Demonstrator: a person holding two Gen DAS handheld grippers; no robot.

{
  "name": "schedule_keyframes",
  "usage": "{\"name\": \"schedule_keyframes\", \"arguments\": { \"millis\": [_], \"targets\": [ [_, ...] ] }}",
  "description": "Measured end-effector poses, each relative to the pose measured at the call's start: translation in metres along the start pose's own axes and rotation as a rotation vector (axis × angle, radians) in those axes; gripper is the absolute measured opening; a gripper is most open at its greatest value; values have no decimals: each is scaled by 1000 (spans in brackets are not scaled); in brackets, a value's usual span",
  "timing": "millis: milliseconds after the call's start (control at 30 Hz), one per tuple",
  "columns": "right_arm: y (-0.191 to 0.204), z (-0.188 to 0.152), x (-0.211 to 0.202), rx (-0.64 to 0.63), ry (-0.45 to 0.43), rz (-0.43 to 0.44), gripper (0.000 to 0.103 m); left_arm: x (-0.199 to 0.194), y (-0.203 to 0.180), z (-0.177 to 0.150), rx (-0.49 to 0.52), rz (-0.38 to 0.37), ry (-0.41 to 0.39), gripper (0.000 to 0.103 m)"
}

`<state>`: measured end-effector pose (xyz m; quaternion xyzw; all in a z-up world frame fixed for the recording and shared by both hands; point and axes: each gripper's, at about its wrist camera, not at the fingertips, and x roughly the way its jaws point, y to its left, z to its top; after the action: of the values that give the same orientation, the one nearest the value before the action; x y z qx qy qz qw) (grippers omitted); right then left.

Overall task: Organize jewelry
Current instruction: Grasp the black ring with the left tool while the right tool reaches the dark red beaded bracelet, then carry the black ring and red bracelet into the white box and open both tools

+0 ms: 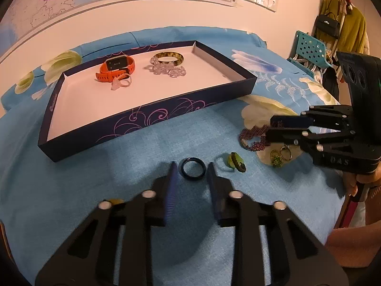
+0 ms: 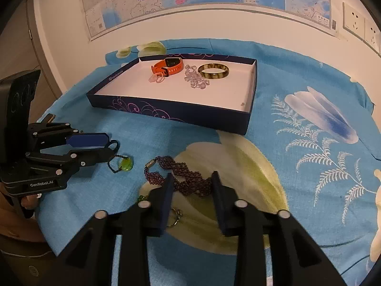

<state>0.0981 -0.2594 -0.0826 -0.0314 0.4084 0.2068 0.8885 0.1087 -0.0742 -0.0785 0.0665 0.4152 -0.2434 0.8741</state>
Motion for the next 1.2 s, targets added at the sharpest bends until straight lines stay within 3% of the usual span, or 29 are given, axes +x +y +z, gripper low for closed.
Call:
{"name": "schedule_keyframes", "arguments": {
  "millis": [467, 1200],
  "targets": [
    [7, 20, -20, -12, -78, 33, 11, -21, 8, 7, -39, -20, -62, 22],
    [29, 67, -36, -83, -175, 67, 10, -44, 25, 32, -60, 41, -143, 22]
  ]
}}
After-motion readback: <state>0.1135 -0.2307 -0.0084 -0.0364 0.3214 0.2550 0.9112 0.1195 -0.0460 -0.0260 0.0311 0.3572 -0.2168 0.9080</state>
